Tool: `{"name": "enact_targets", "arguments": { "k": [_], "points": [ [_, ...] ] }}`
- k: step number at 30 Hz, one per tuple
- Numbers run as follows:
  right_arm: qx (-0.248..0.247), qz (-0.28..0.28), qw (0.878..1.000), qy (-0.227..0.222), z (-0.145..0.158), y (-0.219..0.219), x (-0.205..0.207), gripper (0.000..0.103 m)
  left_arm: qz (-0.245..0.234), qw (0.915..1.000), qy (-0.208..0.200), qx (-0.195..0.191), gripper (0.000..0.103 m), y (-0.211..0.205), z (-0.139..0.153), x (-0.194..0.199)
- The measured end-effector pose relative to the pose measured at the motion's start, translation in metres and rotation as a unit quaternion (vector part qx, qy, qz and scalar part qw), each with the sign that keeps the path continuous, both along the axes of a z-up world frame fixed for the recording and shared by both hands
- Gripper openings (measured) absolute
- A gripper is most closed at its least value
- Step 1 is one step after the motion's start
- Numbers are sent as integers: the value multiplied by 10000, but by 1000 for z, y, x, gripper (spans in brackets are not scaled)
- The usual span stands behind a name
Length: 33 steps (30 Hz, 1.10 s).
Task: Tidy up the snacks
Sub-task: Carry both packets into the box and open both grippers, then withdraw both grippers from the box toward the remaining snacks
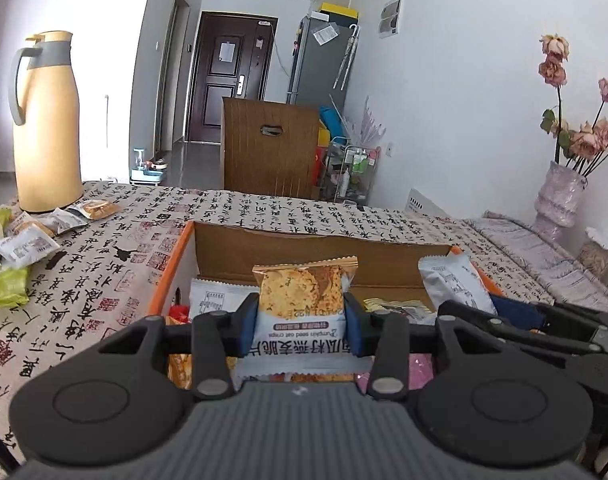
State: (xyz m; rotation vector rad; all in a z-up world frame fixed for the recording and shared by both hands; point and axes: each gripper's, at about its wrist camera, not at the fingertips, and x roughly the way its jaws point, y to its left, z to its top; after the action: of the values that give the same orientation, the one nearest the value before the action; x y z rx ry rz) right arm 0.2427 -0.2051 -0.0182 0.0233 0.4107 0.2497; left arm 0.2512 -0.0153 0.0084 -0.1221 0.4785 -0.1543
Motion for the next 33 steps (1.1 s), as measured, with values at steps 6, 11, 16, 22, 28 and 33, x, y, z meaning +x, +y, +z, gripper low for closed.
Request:
{"name": "enact_targets", "arguments": {
  "k": [6, 11, 16, 22, 28, 33],
  "points": [
    [-32, -43, 10000, -16, -2, 1, -4, 40, 104, 9998, -194, -33, 50, 2, 3, -6],
    [31, -246, 9996, -142, 0, -4, -7, 89, 355, 9988, -324, -75, 94, 5, 6, -10],
    [109, -336, 9993, -114, 0, -7, -6, 103, 534, 9979, -356, -84, 103, 8, 8, -11],
    [146, -463, 9988, -12, -3, -12, 0, 103, 572, 9978, -313, -101, 103, 10, 7, -9],
    [152, -565, 9983, -20, 5, -12, 1, 103, 654, 9973, -321, -135, 103, 9, 15, -14],
    [129, -597, 9981, -59, 15, -9, -8, 103, 673, 9966, -459, -140, 103, 10, 29, -27]
  ]
}}
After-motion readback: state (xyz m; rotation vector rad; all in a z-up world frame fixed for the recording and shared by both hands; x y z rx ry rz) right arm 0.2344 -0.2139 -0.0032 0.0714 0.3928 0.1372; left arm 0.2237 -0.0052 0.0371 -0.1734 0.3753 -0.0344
